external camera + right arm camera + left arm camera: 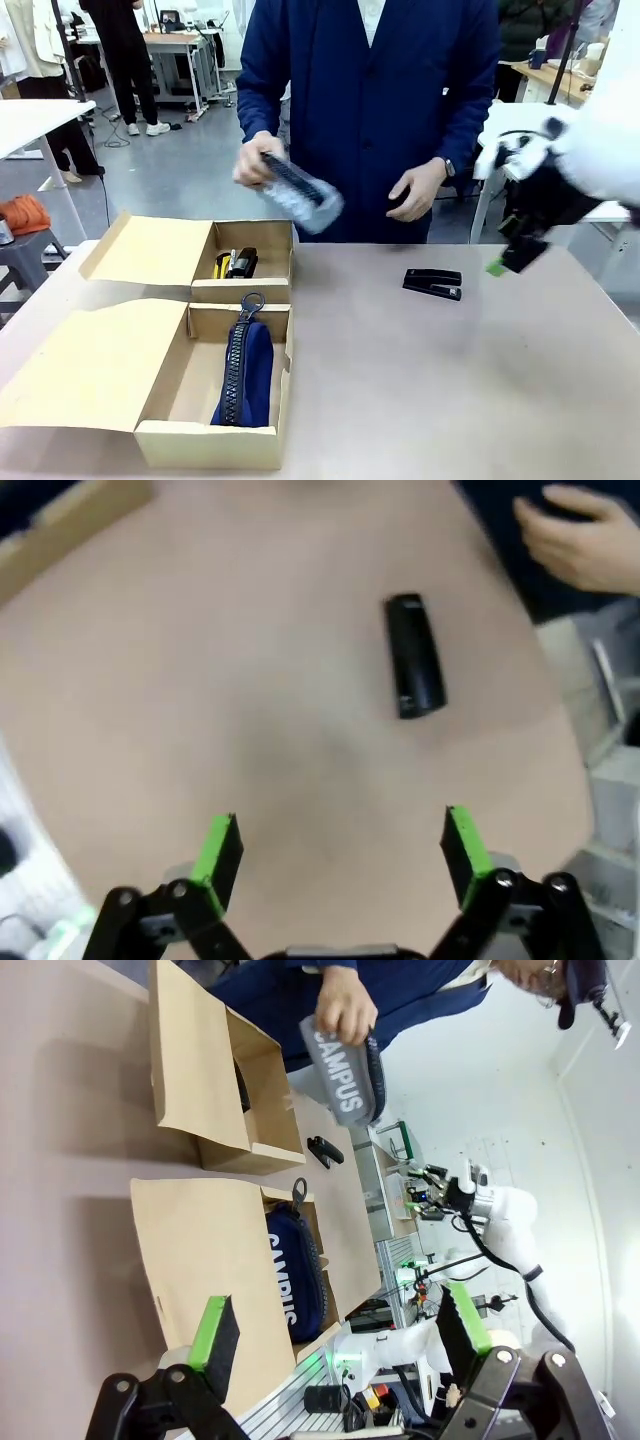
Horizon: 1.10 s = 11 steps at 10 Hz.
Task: Place items inside the box.
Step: Pick up a Pencil pouch or Stapler and place it inside the Mailer Box closest to the robot.
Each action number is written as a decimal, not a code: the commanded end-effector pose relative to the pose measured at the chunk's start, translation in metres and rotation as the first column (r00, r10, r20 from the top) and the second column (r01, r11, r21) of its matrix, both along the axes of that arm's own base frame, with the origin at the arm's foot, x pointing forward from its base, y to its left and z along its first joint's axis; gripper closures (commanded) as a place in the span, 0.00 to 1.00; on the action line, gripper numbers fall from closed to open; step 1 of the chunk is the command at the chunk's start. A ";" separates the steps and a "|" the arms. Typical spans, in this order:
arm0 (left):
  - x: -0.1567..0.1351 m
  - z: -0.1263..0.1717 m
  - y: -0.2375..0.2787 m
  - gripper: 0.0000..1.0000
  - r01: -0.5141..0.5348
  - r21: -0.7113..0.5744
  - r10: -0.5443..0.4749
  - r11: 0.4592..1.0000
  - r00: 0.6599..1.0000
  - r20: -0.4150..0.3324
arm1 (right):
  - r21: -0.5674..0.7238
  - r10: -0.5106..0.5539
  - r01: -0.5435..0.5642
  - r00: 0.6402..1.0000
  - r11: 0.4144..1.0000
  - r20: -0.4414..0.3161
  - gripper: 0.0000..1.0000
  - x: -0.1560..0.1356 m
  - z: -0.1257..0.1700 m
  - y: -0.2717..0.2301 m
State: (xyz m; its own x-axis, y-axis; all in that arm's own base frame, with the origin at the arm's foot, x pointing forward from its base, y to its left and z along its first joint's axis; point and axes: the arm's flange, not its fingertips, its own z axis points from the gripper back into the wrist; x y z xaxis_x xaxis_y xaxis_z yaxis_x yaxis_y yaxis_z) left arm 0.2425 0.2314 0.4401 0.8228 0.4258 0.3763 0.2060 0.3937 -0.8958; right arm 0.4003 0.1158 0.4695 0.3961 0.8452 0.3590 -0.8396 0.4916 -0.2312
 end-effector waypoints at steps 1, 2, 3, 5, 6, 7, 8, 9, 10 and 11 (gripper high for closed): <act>0.000 0.001 -0.001 0.00 -0.002 -0.009 0.002 1.000 1.000 0.031 | -0.152 -0.264 0.245 0.956 0.958 -0.125 0.00 0.041 -0.015 -0.004; 0.000 0.001 -0.001 0.00 -0.002 -0.009 0.002 1.000 1.000 0.031 | 0.000 0.000 0.000 1.000 1.000 0.000 0.00 0.000 0.000 0.000; 0.000 0.001 -0.001 0.00 -0.002 -0.009 0.002 1.000 1.000 0.031 | -0.070 -0.080 0.079 0.997 0.994 -0.017 0.00 0.023 -0.020 0.004; 0.000 0.001 -0.001 0.00 -0.002 -0.009 0.002 1.000 1.000 0.031 | -0.053 0.136 -0.144 0.983 0.988 -0.127 0.00 0.074 -0.028 0.004; 0.000 0.001 -0.001 0.00 -0.002 -0.009 0.002 1.000 1.000 0.031 | -0.035 0.220 -0.226 0.967 0.973 -0.126 0.00 0.103 -0.030 0.002; 0.000 0.001 -0.001 0.00 -0.002 -0.009 0.002 1.000 1.000 0.031 | -0.045 0.311 -0.321 0.939 0.946 -0.146 0.00 0.129 -0.034 0.005; 0.000 0.001 -0.001 0.00 -0.002 -0.009 0.002 1.000 1.000 0.031 | -0.054 0.335 -0.351 0.923 0.935 -0.190 0.00 0.150 -0.044 0.008; 0.000 0.001 -0.001 0.00 -0.002 -0.009 0.002 1.000 1.000 0.031 | -0.076 0.312 -0.335 0.923 0.939 -0.224 0.00 0.171 -0.061 0.014; 0.000 0.001 -0.001 0.00 -0.002 -0.009 0.002 1.000 1.000 0.031 | -0.110 0.272 -0.308 0.926 0.945 -0.261 0.00 0.190 -0.083 0.014; 0.000 0.001 -0.001 0.00 -0.002 -0.009 0.002 1.000 1.000 0.031 | -0.119 0.257 -0.296 0.929 0.948 -0.266 0.00 0.197 -0.100 0.013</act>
State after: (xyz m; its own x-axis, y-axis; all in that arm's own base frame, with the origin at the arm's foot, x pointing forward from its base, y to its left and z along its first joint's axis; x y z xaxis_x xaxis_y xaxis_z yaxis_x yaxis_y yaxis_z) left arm 0.2426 0.2317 0.4396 0.8231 0.4266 0.3749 0.2045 0.3932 -0.8964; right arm 0.5857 0.1264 0.3707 0.1681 0.9696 0.1778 -0.9820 0.1805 -0.0561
